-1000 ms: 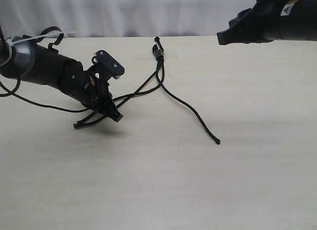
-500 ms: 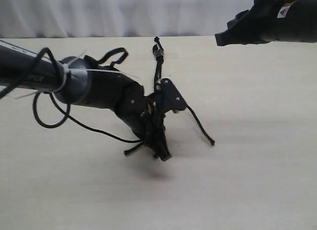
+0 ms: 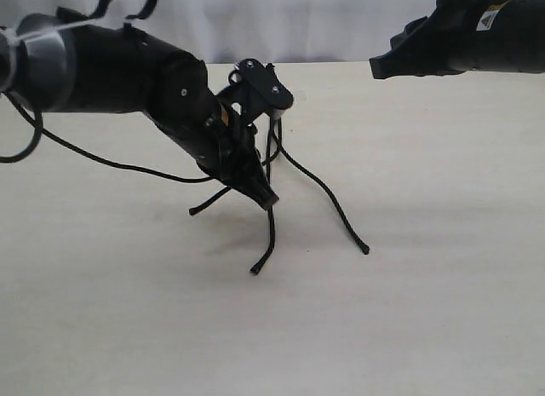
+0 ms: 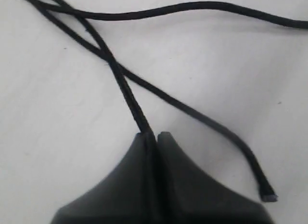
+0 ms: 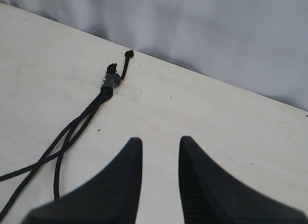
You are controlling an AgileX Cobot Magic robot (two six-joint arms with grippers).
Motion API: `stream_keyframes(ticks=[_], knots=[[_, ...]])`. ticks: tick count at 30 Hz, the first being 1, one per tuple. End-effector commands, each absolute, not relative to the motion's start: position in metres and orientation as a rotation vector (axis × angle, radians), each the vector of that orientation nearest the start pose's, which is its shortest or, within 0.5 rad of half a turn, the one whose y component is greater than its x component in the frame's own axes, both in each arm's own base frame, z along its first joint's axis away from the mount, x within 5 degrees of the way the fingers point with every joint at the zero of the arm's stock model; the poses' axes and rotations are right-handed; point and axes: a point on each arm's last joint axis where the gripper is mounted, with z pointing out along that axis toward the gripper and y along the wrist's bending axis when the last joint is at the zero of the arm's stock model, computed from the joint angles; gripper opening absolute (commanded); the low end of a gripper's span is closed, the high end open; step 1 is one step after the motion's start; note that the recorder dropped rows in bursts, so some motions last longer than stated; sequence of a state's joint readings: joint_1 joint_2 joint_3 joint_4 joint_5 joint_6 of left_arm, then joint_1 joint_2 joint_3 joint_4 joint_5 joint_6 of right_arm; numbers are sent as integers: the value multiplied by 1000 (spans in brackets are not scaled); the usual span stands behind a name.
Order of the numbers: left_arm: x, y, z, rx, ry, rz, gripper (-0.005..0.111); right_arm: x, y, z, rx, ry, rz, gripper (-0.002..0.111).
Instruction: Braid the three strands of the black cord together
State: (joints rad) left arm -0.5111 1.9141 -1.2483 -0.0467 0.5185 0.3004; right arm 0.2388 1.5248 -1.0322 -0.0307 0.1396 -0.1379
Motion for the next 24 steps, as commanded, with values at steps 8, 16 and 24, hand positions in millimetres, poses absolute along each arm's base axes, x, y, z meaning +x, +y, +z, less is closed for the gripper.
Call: stream_keyframes(ticks=[8, 16, 24], knots=[[360, -133, 161, 780, 2556, -62, 0, 333, 79, 281, -418, 2062, 35, 25], [359, -122, 148, 732, 2505, -46, 0, 333, 79, 281, -418, 2062, 35, 25], [360, -123, 120, 718, 2572, -53, 15, 333, 79, 281, -418, 2062, 35, 25]])
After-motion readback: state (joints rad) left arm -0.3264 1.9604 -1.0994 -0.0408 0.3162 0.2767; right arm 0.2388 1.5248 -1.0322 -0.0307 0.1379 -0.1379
